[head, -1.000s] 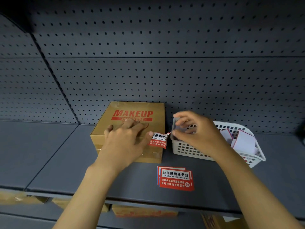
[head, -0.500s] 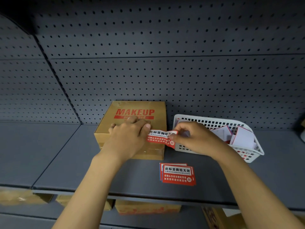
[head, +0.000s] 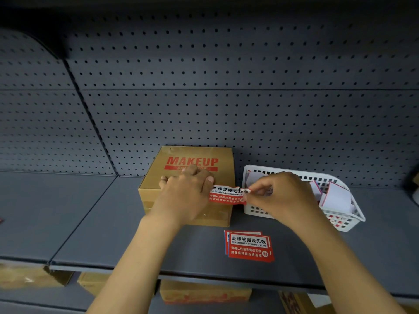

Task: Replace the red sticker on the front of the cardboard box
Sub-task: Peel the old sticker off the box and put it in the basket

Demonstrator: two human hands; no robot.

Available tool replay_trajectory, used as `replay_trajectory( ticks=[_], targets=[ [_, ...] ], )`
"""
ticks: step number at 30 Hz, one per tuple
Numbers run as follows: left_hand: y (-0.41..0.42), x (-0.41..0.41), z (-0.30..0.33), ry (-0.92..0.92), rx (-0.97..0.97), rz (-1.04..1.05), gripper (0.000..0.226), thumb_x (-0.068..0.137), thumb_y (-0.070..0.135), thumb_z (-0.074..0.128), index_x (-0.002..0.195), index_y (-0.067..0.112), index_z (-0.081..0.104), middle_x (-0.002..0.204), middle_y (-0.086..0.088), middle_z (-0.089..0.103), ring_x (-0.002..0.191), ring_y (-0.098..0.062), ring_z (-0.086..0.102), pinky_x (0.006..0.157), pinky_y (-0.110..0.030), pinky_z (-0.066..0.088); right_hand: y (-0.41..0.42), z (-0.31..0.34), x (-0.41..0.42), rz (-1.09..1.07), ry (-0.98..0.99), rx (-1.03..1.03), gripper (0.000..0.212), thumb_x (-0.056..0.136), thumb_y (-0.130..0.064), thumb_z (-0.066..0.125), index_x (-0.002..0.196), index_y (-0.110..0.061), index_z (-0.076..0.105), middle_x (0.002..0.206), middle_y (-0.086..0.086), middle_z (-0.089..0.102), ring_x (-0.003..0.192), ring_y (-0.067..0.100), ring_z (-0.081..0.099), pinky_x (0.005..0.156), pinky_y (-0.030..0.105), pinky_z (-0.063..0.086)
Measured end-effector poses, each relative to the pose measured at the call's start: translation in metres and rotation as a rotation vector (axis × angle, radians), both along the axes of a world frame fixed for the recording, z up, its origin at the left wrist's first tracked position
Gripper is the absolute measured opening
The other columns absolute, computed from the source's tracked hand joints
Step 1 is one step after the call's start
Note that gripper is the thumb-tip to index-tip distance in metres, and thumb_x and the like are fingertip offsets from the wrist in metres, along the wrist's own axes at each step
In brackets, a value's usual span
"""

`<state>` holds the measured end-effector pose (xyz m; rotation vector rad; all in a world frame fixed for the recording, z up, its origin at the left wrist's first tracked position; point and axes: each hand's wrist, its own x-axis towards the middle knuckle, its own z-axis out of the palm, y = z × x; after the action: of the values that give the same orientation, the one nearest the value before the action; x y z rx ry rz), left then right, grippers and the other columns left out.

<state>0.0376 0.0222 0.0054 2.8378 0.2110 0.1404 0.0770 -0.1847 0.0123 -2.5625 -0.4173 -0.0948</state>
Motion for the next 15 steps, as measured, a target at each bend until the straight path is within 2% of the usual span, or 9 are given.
replay_trajectory(
  ticks=[3,6,8,10,11,12,15],
  targets=[
    [-0.001,-0.001,0.001,0.012,0.021,0.001,0.040,0.104,0.047,0.023,0.124,0.033,0.055,0.125,0.001,0.055,0.105,-0.037,0.062,0.102,-0.064,0.040,-0.002,-0.007,-0.003,-0.032,-0.010,0.049,0.025,0.073,-0.058,0.075,0.091,-0.041,0.078,0.073,-0.021,0.071,0.076,-0.004,0.063,0.079,0.031,0.052],
    [0.000,-0.002,0.002,0.023,0.017,0.000,0.041,0.104,0.046,0.023,0.127,0.033,0.055,0.128,0.002,0.054,0.107,-0.037,0.061,0.104,-0.063,0.038,0.003,-0.018,-0.007,-0.042,0.008,0.166,0.039,0.070,-0.062,0.073,0.103,-0.040,0.075,0.077,-0.018,0.073,0.086,0.003,0.068,0.087,0.042,0.055],
    [0.001,-0.003,0.003,0.026,0.020,-0.004,0.042,0.104,0.046,0.023,0.130,0.033,0.054,0.130,0.003,0.054,0.108,-0.036,0.061,0.104,-0.062,0.038,0.004,-0.025,-0.009,-0.077,-0.011,0.158,0.062,0.071,-0.065,0.071,0.126,-0.039,0.063,0.085,-0.017,0.075,0.104,0.014,0.064,0.092,0.047,0.052],
    [0.001,-0.004,0.003,0.028,0.022,-0.009,0.043,0.104,0.046,0.023,0.132,0.033,0.054,0.131,0.004,0.054,0.108,-0.035,0.061,0.105,-0.061,0.037,0.004,-0.031,-0.008,-0.126,-0.003,0.118,0.084,0.072,-0.066,0.070,0.146,-0.036,0.043,0.094,-0.017,0.075,0.119,0.022,0.051,0.097,0.049,0.045],
    [0.001,-0.003,0.003,0.032,0.020,-0.012,0.043,0.105,0.046,0.023,0.132,0.034,0.054,0.132,0.005,0.054,0.109,-0.035,0.060,0.106,-0.061,0.036,0.003,-0.033,-0.007,-0.124,0.010,0.127,0.082,0.072,-0.067,0.069,0.145,-0.038,0.044,0.097,-0.018,0.073,0.121,0.023,0.047,0.099,0.049,0.042],
    [0.002,-0.003,0.004,0.036,0.018,-0.015,0.043,0.105,0.047,0.023,0.132,0.033,0.054,0.132,0.005,0.054,0.110,-0.034,0.060,0.106,-0.062,0.035,0.004,-0.035,-0.007,-0.105,0.024,0.151,0.074,0.071,-0.069,0.068,0.137,-0.041,0.052,0.099,-0.020,0.071,0.122,0.023,0.045,0.100,0.048,0.039],
    [0.003,-0.003,0.003,0.047,0.019,-0.022,0.044,0.105,0.047,0.022,0.132,0.032,0.054,0.132,0.004,0.054,0.112,-0.033,0.060,0.107,-0.063,0.035,0.012,-0.037,-0.006,-0.045,0.111,0.120,0.044,0.075,-0.069,0.063,0.107,-0.041,0.073,0.106,-0.022,0.065,0.126,0.020,0.035,0.097,0.043,0.029]
  ],
)
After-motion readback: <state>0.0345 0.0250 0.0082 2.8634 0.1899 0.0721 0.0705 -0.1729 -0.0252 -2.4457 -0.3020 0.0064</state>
